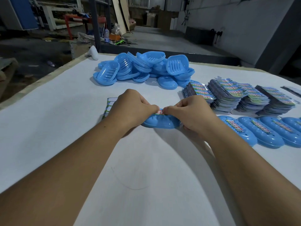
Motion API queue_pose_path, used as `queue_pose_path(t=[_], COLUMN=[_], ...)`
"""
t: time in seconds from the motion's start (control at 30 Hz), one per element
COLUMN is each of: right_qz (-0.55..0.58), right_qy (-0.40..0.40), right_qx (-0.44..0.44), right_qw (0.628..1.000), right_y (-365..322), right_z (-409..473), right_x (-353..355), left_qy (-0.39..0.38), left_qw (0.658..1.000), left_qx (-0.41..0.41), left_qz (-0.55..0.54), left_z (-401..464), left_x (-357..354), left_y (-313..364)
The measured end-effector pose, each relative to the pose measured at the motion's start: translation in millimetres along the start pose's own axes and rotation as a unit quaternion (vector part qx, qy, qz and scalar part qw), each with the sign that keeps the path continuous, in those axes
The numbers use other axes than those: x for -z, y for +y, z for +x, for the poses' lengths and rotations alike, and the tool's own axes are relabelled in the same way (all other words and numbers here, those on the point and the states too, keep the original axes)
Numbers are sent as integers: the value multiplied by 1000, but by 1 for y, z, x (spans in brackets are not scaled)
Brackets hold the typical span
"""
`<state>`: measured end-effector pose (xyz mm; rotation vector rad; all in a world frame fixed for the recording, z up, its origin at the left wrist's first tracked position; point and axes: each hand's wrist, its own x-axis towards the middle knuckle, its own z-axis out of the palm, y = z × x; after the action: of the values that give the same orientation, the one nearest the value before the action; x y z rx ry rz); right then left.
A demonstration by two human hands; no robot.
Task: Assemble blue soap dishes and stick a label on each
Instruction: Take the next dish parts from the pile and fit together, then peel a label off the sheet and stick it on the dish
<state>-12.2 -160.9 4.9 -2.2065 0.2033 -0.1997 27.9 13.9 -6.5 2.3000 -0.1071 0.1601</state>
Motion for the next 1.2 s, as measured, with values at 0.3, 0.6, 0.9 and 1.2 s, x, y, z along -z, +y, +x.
queue_pose_path(t=[0.3, 0.6, 0.9, 1.2], right_qz=[-20, 3, -5, -95], right_qy=[8, -1, 3, 36], right_qx=[12, 8, 1, 23], right_qw=[1000, 1000, 1000, 995], right_y=[0, -2, -4, -5], right_z=[0, -2, -2, -2], right_x=[-2, -3, -3, -9], left_qy=[-4, 17, 40, 70], left_qw=[1000, 998, 994, 979], left_qx=[-2, -18, -27, -79], left_qz=[14, 60, 97, 177], left_z=[1, -3, -4, -11], left_x=[-1, -2, -3, 1], left_y=[-1, 3, 3, 10])
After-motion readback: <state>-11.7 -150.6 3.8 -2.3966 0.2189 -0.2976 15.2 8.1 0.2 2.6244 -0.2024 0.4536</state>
